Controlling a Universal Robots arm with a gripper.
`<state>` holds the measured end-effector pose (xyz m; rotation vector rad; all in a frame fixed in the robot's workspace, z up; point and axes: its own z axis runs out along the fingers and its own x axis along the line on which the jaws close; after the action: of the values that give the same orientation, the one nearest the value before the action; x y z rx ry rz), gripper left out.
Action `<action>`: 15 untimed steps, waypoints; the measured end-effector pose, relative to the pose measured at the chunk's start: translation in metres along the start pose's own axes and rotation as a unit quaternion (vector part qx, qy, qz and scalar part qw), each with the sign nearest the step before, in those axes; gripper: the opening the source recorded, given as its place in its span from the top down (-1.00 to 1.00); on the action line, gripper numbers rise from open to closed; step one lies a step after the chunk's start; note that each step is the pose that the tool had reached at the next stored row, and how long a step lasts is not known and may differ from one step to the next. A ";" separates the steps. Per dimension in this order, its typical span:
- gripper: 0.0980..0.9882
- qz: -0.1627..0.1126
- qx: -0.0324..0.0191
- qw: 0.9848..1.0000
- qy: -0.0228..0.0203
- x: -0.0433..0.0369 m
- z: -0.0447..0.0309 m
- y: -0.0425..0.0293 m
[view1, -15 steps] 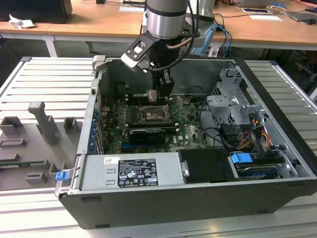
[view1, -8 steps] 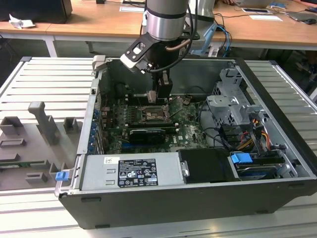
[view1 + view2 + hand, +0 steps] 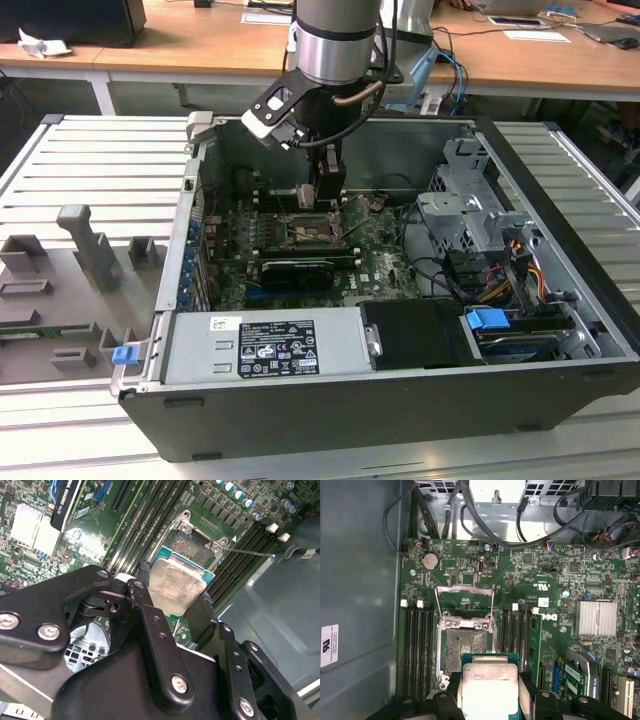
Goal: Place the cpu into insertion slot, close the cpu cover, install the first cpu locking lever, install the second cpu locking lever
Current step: 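Place the cpu into insertion slot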
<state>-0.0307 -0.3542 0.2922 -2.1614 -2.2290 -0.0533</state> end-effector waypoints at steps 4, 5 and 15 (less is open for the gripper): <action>0.01 0.013 0.000 1.000 0.000 -0.0001 0.0015 0.0000; 0.01 0.015 0.000 1.000 0.000 -0.0001 0.0018 0.0000; 0.01 0.001 0.001 1.000 0.000 -0.0004 0.0091 -0.0011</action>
<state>-0.0318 -0.3542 0.2831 -2.1635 -2.2251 -0.0512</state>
